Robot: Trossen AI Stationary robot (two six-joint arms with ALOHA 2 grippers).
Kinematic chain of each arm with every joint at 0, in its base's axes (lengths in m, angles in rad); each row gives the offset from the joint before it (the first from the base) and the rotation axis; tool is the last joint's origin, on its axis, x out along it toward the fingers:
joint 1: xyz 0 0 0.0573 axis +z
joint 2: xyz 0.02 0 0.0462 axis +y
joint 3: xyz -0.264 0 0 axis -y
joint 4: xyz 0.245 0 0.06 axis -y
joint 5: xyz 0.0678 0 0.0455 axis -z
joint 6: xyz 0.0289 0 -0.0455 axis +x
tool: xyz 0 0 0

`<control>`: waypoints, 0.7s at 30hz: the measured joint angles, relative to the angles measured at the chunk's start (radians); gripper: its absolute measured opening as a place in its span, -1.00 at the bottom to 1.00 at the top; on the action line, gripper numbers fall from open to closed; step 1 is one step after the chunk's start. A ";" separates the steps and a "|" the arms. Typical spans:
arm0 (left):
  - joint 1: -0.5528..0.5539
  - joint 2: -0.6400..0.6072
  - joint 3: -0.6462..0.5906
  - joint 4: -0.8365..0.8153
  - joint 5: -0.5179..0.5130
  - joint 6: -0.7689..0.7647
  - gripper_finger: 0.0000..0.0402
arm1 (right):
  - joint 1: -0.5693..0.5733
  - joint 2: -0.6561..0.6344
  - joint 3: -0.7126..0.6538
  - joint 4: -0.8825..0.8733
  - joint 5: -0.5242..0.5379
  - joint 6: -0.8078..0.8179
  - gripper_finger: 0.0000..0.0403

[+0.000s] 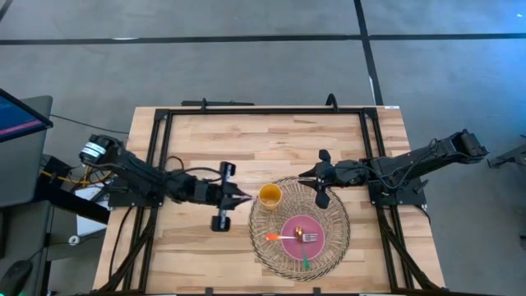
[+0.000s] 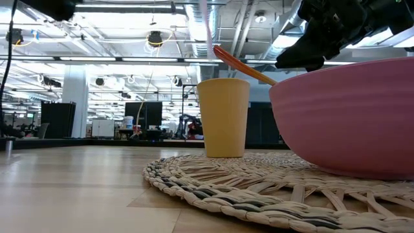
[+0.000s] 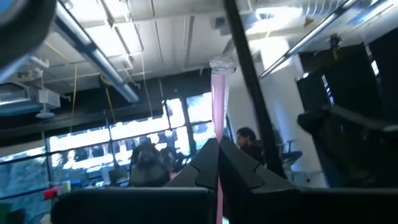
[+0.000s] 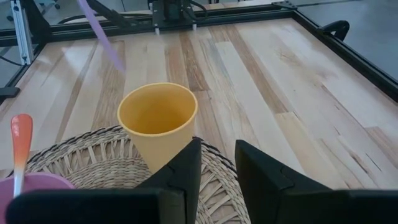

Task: Pick & Place Utensil
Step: Put the pink straw into the yellow cup

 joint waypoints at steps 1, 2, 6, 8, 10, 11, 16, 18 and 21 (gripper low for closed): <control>0.009 0.026 0.014 0.000 -0.001 0.001 -0.97 | 0.000 0.000 0.000 0.000 0.000 0.000 -0.54; 0.021 0.053 0.030 -0.001 -0.001 0.001 -0.97 | 0.000 0.000 0.000 0.000 0.000 0.000 -0.54; 0.068 0.138 0.073 0.003 -0.002 -0.007 -0.97 | 0.000 0.000 0.000 0.000 0.000 0.000 -0.54; 0.087 0.167 0.076 0.005 -0.026 -0.007 -0.96 | 0.000 0.000 0.000 0.000 0.000 0.000 -0.54; 0.100 0.187 0.076 0.004 -0.081 -0.024 -0.96 | 0.000 0.000 0.000 0.000 0.000 0.000 -0.54; 0.105 0.194 0.075 0.005 -0.106 -0.045 -0.96 | 0.000 0.000 0.000 0.000 0.000 0.000 -0.54; 0.122 0.225 0.058 -0.004 -0.132 -0.151 -0.96 | 0.000 0.000 0.000 0.000 0.000 0.000 -0.54; 0.121 0.236 0.055 -0.002 -0.130 -0.165 -0.95 | 0.000 0.000 0.000 -0.001 0.000 0.000 -0.54; 0.121 0.256 0.048 -0.009 -0.131 -0.168 -0.92 | 0.000 0.000 0.000 -0.001 0.000 0.000 -0.54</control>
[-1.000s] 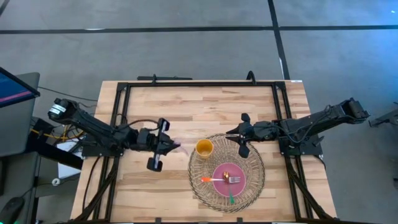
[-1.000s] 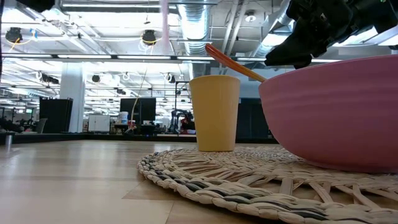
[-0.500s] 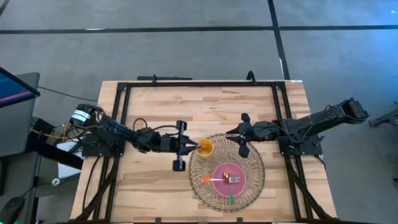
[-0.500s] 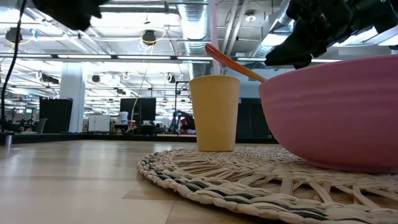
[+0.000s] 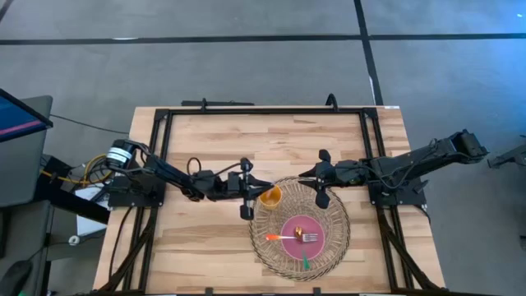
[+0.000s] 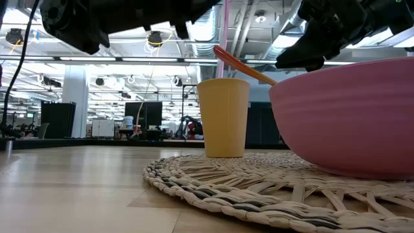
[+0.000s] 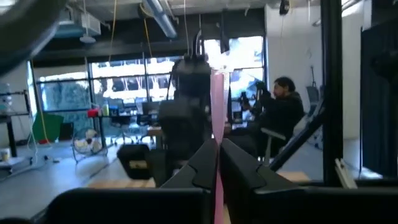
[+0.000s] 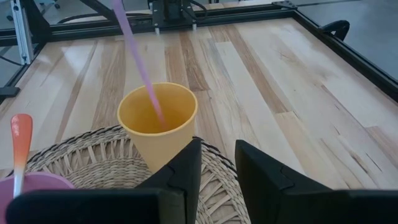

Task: Pick & Place Utensil
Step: Put the pink straw into the yellow cup

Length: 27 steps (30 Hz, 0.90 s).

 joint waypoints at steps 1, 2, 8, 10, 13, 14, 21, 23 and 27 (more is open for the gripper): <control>0.000 0.006 0.000 -0.005 -0.001 0.000 -0.91 | 0.000 0.000 0.000 0.000 0.000 0.000 -0.54; 0.000 0.008 0.000 -0.014 -0.002 0.000 -0.90 | 0.000 0.000 0.000 0.000 0.000 0.000 -0.54; 0.000 0.010 0.000 -0.038 -0.003 -0.029 -0.84 | 0.000 0.000 0.000 0.000 0.000 0.000 -0.54; 0.000 0.010 0.000 -0.038 -0.003 -0.030 -0.81 | 0.000 0.000 0.000 0.000 0.000 0.000 -0.54; 0.000 0.010 0.000 -0.057 -0.003 -0.030 -0.76 | 0.000 0.000 0.000 0.000 0.000 0.000 -0.54; 0.000 0.010 0.000 -0.061 -0.002 -0.032 -0.74 | 0.000 0.000 0.000 0.000 0.000 0.000 -0.54; 0.000 0.010 0.000 -0.102 -0.003 -0.060 -0.57 | 0.000 0.000 0.000 0.000 0.000 0.000 -0.54; 0.000 0.010 0.000 -0.109 -0.003 -0.067 -0.52 | 0.000 0.000 0.000 0.000 0.000 0.000 -0.54; 0.000 0.010 0.000 -0.109 -0.002 -0.104 -0.42 | 0.000 0.000 0.000 0.000 0.000 0.000 -0.54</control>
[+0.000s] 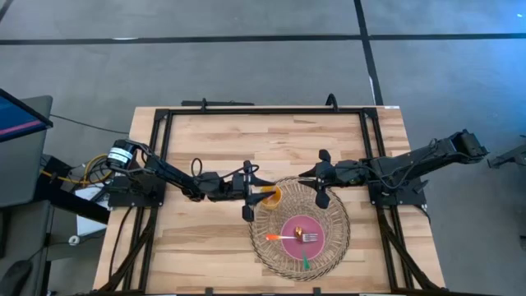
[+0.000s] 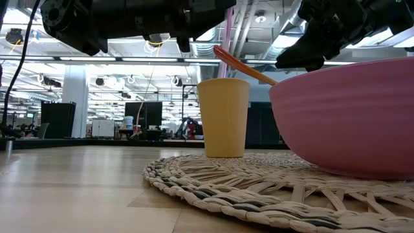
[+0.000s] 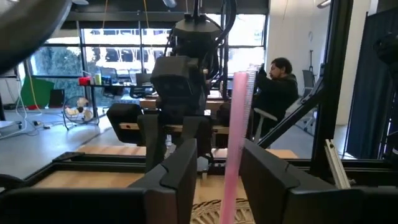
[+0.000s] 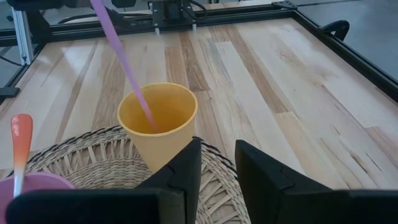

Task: Pick & Place Utensil
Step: Put the pink straw into the yellow cup, then return to Home Position

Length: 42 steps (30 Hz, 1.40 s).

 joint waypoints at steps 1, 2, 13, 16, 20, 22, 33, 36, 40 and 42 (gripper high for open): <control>0.000 0.000 0.000 0.000 0.000 -0.001 -0.39 | 0.000 0.000 0.000 0.000 0.000 0.000 -0.54; 0.000 0.000 0.000 0.000 0.000 -0.001 -0.36 | 0.000 0.000 0.000 0.000 0.000 0.000 -0.54; 0.000 0.000 0.000 -0.128 0.000 -0.102 -0.17 | 0.000 0.000 0.000 0.000 0.000 0.000 -0.54; 0.000 0.000 0.000 -0.150 0.000 -0.112 -0.15 | 0.000 0.000 0.000 0.000 0.000 0.000 -0.54; -0.006 0.000 0.000 -0.149 0.000 -0.113 -0.15 | 0.000 0.000 0.000 0.000 0.000 0.000 -0.54; -0.006 0.000 0.000 -0.149 0.000 -0.113 -0.15 | 0.000 0.000 0.000 0.000 0.000 0.000 -0.54; -0.006 0.000 0.000 -0.192 -0.014 -0.113 -0.22 | 0.000 0.000 0.000 0.000 0.000 0.000 -0.54; -0.006 0.000 0.000 -0.198 -0.028 -0.113 -0.27 | 0.000 0.000 0.000 0.000 0.000 0.000 -0.54; -0.002 0.000 0.000 -0.199 -0.030 -0.104 -0.36 | 0.000 0.000 0.000 0.000 0.000 0.000 -0.54; -0.001 0.000 0.000 -0.200 -0.030 -0.102 -0.44 | 0.000 0.000 0.000 0.000 0.000 0.000 -0.54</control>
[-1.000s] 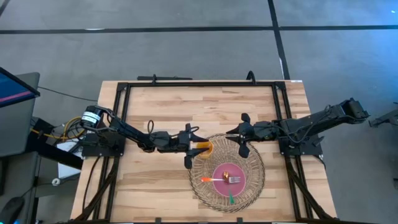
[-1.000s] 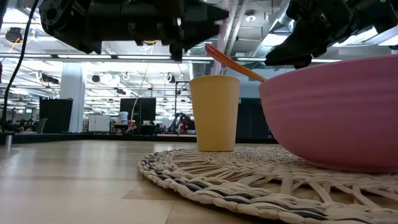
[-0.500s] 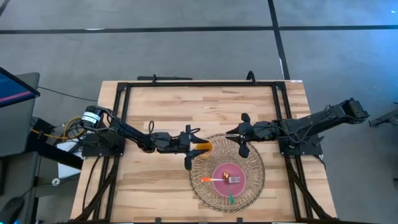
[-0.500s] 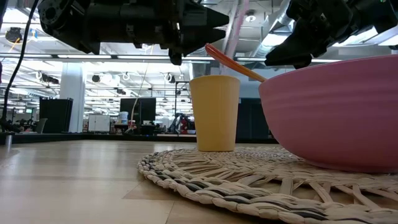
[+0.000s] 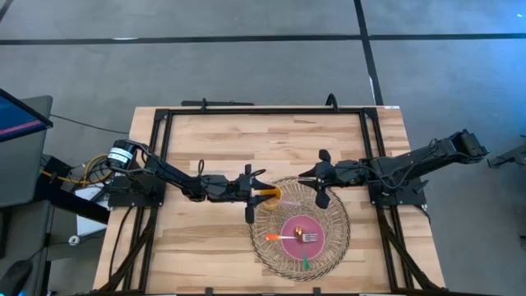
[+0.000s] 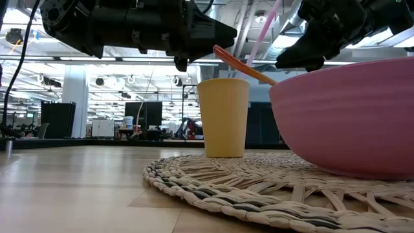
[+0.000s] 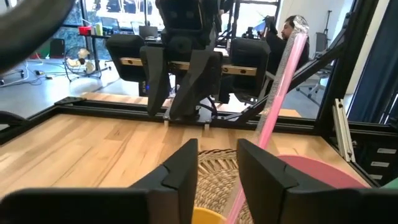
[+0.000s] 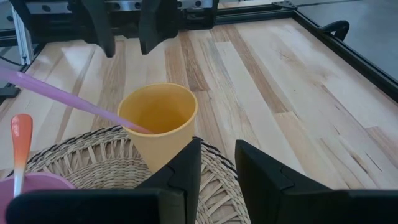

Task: Pick & Place Utensil
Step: Return to Home Position

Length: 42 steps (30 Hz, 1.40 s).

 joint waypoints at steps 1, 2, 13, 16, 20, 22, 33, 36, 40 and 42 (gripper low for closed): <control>0.000 0.000 0.000 0.000 0.000 0.001 -0.48 | 0.000 0.000 0.000 0.000 0.000 0.000 -0.54; 0.000 0.000 0.000 -0.001 0.000 0.005 -0.53 | 0.000 0.000 0.000 0.000 0.000 0.000 -0.54; 0.000 -0.063 0.000 -0.138 0.000 0.058 -0.97 | 0.023 -0.002 0.001 0.101 0.000 -0.103 -0.54; 0.005 -0.176 0.000 -0.338 -0.001 0.056 -0.96 | 0.050 -0.026 0.001 0.100 0.000 -0.127 -0.54; 0.002 -0.349 0.000 -0.576 -0.071 0.054 -0.96 | 0.088 -0.080 0.001 0.097 0.000 -0.132 -0.54; 0.000 -0.438 0.000 -0.674 -0.115 0.054 -0.96 | 0.106 -0.122 0.001 0.094 0.000 -0.132 -0.54; 0.000 -0.815 0.000 -1.061 -0.164 0.053 -0.96 | 0.142 -0.405 0.001 -0.001 0.000 -0.132 -0.54; 0.000 -0.878 0.000 -1.162 -0.165 0.053 -0.96 | 0.131 -0.452 0.001 -0.075 0.000 -0.131 -0.54; 0.000 -0.943 0.000 -1.253 -0.173 0.052 -0.96 | 0.116 -0.495 0.001 -0.161 0.000 -0.082 -0.54; 0.000 -0.971 0.000 -1.288 -0.188 0.052 -0.96 | 0.112 -0.512 0.001 -0.196 0.000 -0.072 -0.54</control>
